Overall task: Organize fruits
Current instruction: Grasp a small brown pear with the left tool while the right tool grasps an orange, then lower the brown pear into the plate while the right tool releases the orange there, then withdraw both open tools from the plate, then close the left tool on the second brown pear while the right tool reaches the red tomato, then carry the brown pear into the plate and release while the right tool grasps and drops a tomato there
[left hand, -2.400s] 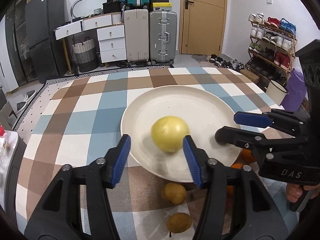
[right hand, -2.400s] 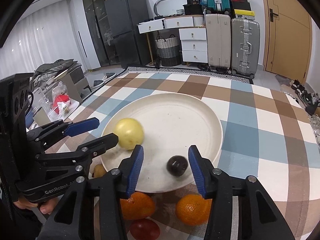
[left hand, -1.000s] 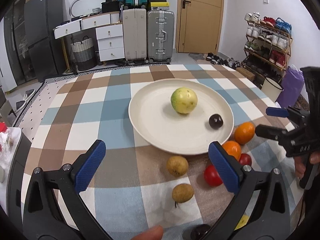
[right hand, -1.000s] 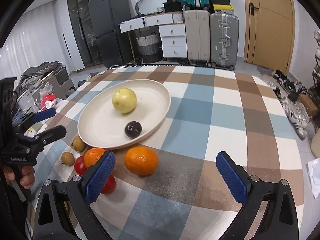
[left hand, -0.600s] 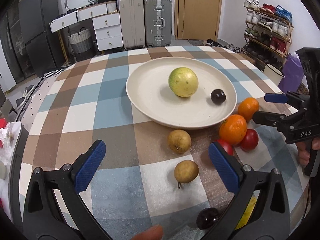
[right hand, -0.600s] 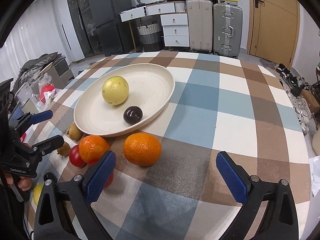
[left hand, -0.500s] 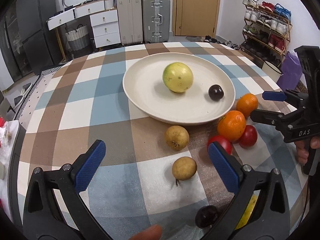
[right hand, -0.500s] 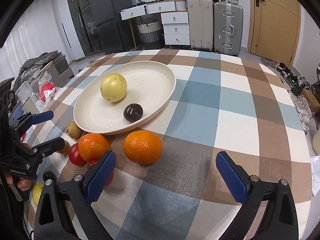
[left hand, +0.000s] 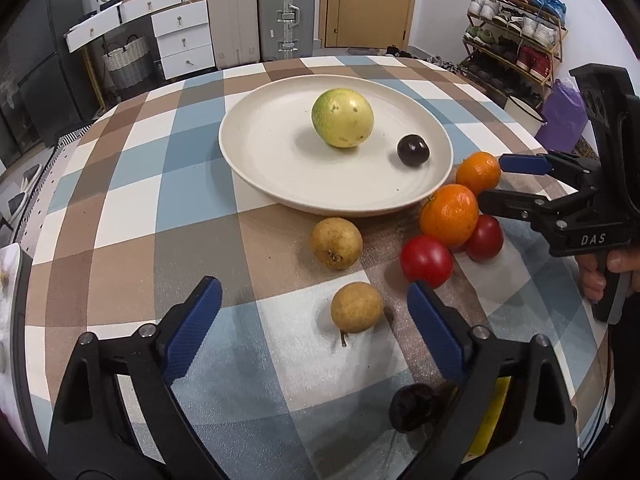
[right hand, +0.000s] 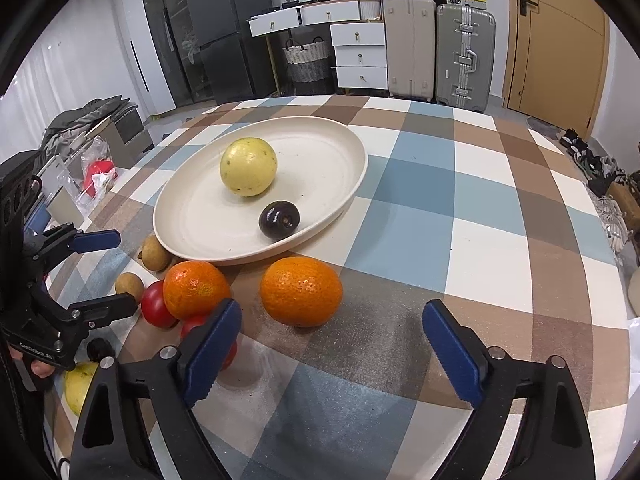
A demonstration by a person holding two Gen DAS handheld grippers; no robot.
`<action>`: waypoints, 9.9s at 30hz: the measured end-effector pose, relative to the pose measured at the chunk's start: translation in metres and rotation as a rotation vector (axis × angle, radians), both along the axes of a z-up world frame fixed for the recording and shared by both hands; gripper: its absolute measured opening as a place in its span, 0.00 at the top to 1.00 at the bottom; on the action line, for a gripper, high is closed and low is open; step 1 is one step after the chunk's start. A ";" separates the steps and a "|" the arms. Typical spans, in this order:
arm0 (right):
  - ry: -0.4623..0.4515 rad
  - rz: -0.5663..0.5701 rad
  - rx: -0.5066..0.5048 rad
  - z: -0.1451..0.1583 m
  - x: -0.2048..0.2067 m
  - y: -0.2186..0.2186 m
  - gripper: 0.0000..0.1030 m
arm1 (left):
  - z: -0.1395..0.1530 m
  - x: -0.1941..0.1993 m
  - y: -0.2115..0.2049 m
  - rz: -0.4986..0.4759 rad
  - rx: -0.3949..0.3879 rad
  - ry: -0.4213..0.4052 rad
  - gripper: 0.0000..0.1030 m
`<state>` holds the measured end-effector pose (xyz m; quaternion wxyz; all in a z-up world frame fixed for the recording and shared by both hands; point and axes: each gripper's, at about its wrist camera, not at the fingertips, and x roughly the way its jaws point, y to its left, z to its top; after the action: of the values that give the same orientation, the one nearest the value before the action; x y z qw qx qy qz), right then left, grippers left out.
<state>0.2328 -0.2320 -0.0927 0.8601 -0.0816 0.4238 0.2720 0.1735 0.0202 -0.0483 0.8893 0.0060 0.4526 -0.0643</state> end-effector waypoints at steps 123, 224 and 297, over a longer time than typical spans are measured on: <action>-0.097 0.095 0.132 0.037 0.017 0.066 0.60 | 0.035 0.055 0.014 0.197 -0.022 -0.264 0.78; 0.011 0.183 -0.085 -0.009 -0.041 0.051 0.15 | 0.000 0.007 0.005 0.127 0.028 -0.094 0.01; -0.084 0.157 0.053 0.037 -0.042 0.016 0.68 | 0.013 0.004 0.014 0.117 -0.074 -0.171 0.75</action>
<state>0.1910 -0.2162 -0.0554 0.8550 -0.1032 0.3725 0.3458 0.1774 0.0344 -0.0353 0.9265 -0.0479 0.3722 -0.0281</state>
